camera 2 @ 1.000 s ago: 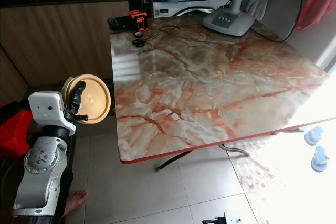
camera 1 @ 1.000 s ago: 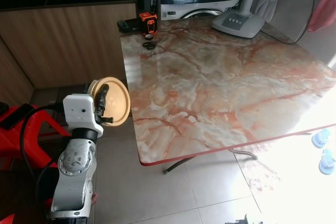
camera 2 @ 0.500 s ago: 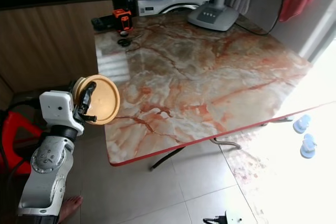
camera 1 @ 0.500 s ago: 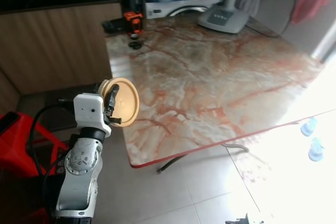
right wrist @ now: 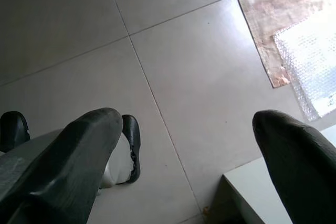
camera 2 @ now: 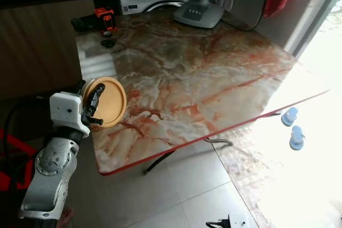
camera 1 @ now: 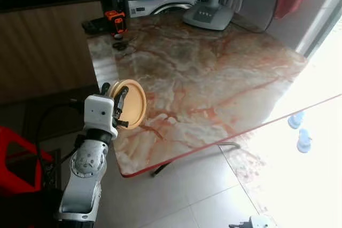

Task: Restocking fridge

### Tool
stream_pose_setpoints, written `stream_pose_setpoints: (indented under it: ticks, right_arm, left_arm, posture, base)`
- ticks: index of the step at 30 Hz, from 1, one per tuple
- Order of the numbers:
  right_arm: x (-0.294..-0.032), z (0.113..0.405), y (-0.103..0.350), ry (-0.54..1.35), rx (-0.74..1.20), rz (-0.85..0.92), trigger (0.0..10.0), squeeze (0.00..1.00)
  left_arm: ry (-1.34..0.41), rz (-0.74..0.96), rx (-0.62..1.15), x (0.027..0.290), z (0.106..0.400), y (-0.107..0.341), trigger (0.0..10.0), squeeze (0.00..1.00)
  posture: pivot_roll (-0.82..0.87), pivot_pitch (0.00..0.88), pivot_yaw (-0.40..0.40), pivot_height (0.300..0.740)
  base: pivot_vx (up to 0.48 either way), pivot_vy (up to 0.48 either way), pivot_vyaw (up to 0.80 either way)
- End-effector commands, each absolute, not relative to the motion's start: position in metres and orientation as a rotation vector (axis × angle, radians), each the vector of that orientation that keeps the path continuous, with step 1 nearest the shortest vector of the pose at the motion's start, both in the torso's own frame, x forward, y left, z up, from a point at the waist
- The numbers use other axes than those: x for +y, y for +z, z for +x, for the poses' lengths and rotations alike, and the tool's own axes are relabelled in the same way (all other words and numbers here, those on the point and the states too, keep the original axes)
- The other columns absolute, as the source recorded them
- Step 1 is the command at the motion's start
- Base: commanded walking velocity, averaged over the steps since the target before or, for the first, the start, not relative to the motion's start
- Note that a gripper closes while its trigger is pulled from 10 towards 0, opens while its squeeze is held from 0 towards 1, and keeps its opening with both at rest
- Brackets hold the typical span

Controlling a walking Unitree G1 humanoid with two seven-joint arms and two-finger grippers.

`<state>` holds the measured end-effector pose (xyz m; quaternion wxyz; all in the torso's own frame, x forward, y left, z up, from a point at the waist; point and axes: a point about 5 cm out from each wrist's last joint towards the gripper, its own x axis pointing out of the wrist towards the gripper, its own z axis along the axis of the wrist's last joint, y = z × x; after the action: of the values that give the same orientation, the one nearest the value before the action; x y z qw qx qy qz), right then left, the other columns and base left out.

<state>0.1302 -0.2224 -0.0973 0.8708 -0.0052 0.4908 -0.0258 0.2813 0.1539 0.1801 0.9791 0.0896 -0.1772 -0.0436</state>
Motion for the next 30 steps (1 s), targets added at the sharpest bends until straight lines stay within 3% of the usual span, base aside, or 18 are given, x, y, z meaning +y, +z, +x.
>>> stream_pose_setpoints:
  ticks: [1,30]
  right_arm:
    - [-0.223,0.126,-0.099,-0.051,1.045,-0.012,10.0,0.0]
    - [-0.222,0.123,-0.1,-0.044,1.051,-0.014,10.0,0.0]
  left_arm:
    - [-0.111,0.207,-0.372,0.151,0.283,0.183,10.0,0.0]
    - [-0.184,0.193,-0.377,0.138,0.287,0.179,10.0,0.0]
  posture:
    - [-0.08,0.04,-0.022,0.74]
    - [-0.09,0.0,-0.018,0.74]
  base:
    - [0.0,0.0,-0.79]
    - [0.0,0.0,-0.79]
